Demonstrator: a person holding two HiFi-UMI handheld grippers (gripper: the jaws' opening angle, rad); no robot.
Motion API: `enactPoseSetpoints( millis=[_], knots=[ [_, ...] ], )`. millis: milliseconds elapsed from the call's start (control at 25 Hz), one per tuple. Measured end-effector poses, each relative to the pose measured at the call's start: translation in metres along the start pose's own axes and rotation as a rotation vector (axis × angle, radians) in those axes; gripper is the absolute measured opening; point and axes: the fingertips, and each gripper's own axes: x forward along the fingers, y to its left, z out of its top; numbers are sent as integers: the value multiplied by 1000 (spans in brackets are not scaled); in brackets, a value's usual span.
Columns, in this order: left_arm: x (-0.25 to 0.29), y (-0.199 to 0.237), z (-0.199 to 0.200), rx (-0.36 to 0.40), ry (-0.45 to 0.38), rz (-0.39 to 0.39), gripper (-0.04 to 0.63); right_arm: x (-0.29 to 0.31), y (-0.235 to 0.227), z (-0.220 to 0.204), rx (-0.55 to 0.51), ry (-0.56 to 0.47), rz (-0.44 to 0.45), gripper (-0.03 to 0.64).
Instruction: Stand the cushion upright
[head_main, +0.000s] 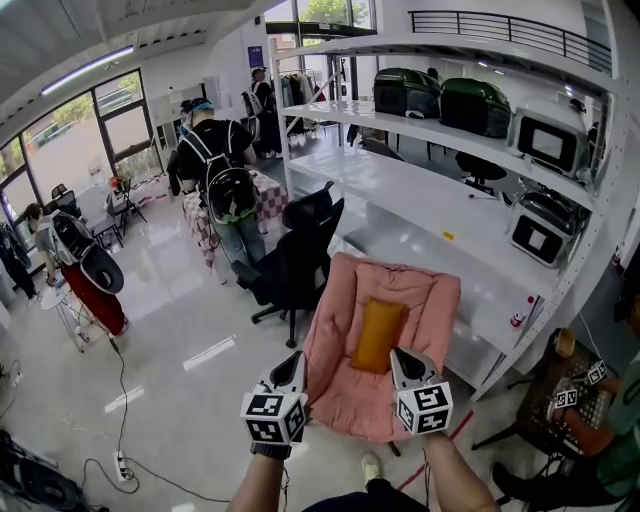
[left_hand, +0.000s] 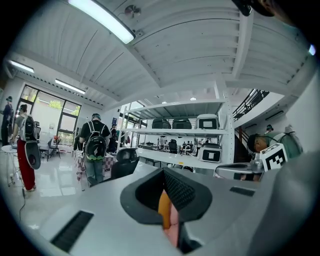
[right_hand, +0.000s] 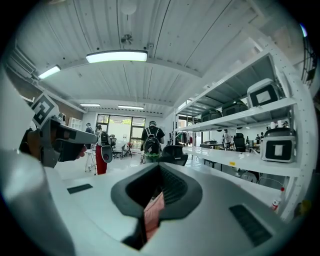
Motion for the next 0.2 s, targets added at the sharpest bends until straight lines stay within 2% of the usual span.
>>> enactPoseSetpoints(
  millis=[200],
  knots=[
    [-4, 1, 3, -11, -3, 4, 6, -3, 1, 4, 0, -1, -4, 3]
  ],
)
